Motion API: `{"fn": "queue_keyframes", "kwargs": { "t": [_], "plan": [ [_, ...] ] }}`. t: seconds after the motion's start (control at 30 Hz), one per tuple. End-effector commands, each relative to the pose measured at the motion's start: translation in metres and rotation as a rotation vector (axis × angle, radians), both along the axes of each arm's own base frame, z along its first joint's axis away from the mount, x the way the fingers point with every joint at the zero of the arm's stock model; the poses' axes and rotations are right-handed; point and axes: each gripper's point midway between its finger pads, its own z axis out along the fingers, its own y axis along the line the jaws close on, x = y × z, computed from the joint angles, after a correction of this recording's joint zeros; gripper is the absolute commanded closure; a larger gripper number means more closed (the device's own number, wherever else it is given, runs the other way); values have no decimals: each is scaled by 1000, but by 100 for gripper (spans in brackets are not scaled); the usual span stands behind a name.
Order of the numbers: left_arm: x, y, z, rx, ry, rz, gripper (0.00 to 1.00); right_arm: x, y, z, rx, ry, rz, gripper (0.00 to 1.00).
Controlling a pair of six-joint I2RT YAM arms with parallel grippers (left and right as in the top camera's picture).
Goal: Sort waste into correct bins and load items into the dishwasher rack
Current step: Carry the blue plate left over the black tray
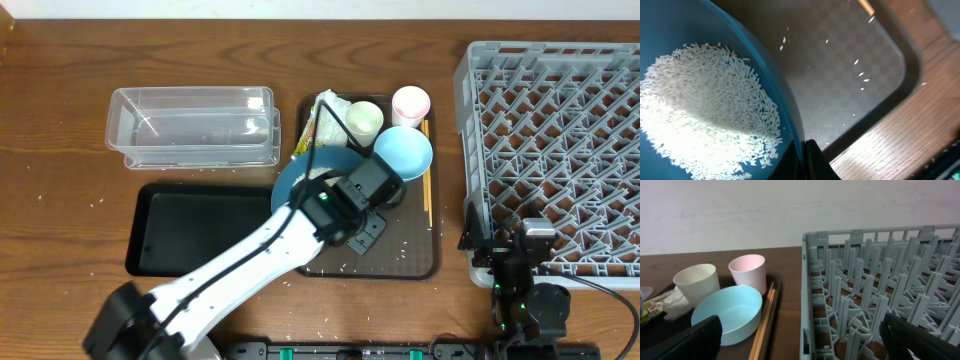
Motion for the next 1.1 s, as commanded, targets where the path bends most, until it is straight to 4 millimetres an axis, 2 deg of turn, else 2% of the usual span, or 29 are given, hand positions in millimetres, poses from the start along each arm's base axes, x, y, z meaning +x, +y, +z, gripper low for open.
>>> {"fn": "queue_keyframes", "kwargs": {
  "t": [0.0, 0.3, 0.47, 0.57, 0.9, 1.07],
  "plan": [
    [7, 9, 26, -55, -52, 51, 94, 0, -4, 0, -14, -1, -20, 1],
    [37, 49, 64, -168, -99, 290, 94, 0, -4, 0, -14, -1, -20, 1],
    [55, 78, 73, -228, -81, 509, 94, 0, -4, 0, -14, -1, -20, 1],
    [62, 90, 79, -275, -64, 579, 94, 0, -4, 0, -14, -1, -20, 1],
    [73, 114, 86, -417, 56, 700, 94, 0, -4, 0, -14, -1, -20, 1],
    [80, 146, 82, -433, 101, 869, 94, 0, -4, 0, -14, -1, -20, 1]
  ]
}}
